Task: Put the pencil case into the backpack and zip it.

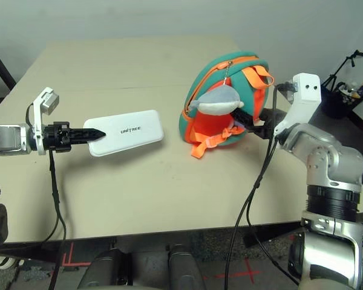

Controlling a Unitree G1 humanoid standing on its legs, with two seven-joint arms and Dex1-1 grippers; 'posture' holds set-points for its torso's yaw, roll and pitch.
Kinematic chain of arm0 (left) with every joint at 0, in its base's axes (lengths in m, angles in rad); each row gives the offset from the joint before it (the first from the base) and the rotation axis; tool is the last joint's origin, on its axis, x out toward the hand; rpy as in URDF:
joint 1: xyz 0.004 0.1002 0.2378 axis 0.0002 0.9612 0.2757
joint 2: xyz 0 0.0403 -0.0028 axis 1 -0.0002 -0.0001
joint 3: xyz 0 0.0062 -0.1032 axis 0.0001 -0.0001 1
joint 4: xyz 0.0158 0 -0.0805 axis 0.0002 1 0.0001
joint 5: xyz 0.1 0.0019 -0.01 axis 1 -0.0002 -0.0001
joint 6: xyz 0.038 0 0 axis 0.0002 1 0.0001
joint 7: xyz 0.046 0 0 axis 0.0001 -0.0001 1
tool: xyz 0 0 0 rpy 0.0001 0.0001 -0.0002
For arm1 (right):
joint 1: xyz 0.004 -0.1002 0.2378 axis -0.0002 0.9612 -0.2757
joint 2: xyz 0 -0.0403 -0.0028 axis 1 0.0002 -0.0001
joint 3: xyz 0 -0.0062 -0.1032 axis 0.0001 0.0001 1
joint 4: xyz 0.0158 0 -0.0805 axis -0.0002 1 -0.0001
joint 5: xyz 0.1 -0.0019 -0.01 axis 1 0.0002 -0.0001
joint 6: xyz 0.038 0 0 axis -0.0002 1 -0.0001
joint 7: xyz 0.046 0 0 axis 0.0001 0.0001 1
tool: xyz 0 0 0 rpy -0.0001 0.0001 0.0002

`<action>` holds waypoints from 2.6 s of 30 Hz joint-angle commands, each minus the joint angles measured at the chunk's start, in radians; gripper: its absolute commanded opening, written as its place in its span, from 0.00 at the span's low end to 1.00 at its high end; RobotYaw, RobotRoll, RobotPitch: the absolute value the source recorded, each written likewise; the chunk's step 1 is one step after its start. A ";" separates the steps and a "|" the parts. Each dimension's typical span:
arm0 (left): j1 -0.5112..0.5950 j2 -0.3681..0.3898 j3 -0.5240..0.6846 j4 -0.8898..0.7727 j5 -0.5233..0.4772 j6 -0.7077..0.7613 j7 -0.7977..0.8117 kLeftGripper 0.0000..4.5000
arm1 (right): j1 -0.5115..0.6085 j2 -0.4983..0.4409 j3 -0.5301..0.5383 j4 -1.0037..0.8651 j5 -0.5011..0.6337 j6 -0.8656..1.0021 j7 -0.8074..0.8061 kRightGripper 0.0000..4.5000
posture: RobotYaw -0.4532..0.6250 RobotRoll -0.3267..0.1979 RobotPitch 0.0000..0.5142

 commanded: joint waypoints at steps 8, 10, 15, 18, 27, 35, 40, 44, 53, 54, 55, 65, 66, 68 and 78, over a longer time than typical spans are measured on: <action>0.016 -0.014 0.041 -0.043 -0.013 0.016 0.020 0.31 | 0.006 -0.006 0.014 -0.005 -0.052 -0.027 0.069 0.39 | 0.38 0.62 0.00; 0.014 -0.021 0.040 -0.041 -0.012 0.013 0.022 0.31 | 0.008 -0.010 0.013 -0.024 -0.057 -0.028 0.075 0.25 | 0.38 0.62 0.00; 0.011 -0.033 0.036 -0.034 -0.008 0.004 0.020 0.31 | 0.027 -0.031 0.012 -0.166 -0.013 0.052 0.112 0.05 | 0.37 0.62 0.01; 0.000 -0.023 0.027 -0.012 0.001 -0.014 0.011 0.31 | 0.040 -0.048 -0.014 -0.332 0.087 0.213 0.117 0.05 | 0.36 0.62 0.01; -0.074 0.022 -0.040 0.128 0.064 -0.138 -0.051 0.31 | -0.002 -0.109 -0.140 -0.682 0.444 0.704 0.098 0.05 | 0.32 0.62 0.03; -0.092 0.019 -0.079 0.204 0.098 -0.206 -0.103 0.31 | 0.061 -0.260 -0.292 -0.759 0.834 0.864 0.052 0.05 | 0.27 0.62 0.09; -0.093 0.014 -0.096 0.238 0.114 -0.227 -0.126 0.31 | 0.366 -0.508 -0.420 -0.759 1.296 0.690 -0.151 0.05 | 0.24 0.62 0.11; -0.117 0.006 -0.115 0.277 0.134 -0.245 -0.149 0.31 | 0.652 -0.580 -0.572 -0.830 1.438 0.563 -0.218 0.05 | 0.20 0.62 0.13; -0.299 0.233 -0.334 0.101 0.165 -0.278 -0.466 0.31 | 0.834 -0.607 -0.596 -0.862 1.430 0.441 -0.294 0.05 | 0.23 0.62 0.15; -0.334 0.287 -0.379 0.073 0.181 -0.298 -0.531 0.31 | 0.829 -0.610 -0.586 -0.853 1.421 0.439 -0.290 0.05 | 0.25 0.62 0.16; -0.356 0.319 -0.409 0.060 0.191 -0.311 -0.572 0.31 | 0.827 -0.611 -0.583 -0.847 1.415 0.441 -0.284 0.05 | 0.25 0.62 0.16; -0.555 0.480 -0.610 -0.075 0.253 -0.408 -0.867 0.31 | 0.732 -0.620 -0.456 -0.788 1.299 0.420 -0.209 0.05 | 0.31 0.62 0.19; -0.553 0.470 -0.614 -0.084 0.250 -0.407 -0.867 0.31 | 0.721 -0.619 -0.443 -0.786 1.293 0.417 -0.207 0.05 | 0.31 0.62 0.19; -0.537 0.446 -0.617 -0.100 0.244 -0.395 -0.867 0.31 | 0.703 -0.616 -0.420 -0.786 1.285 0.410 -0.206 0.05 | 0.31 0.62 0.18; -0.483 0.293 -0.618 -0.123 0.265 -0.408 -0.838 0.31 | 0.674 -0.601 -0.389 -0.789 1.271 0.401 -0.220 0.05 | 0.29 0.62 0.18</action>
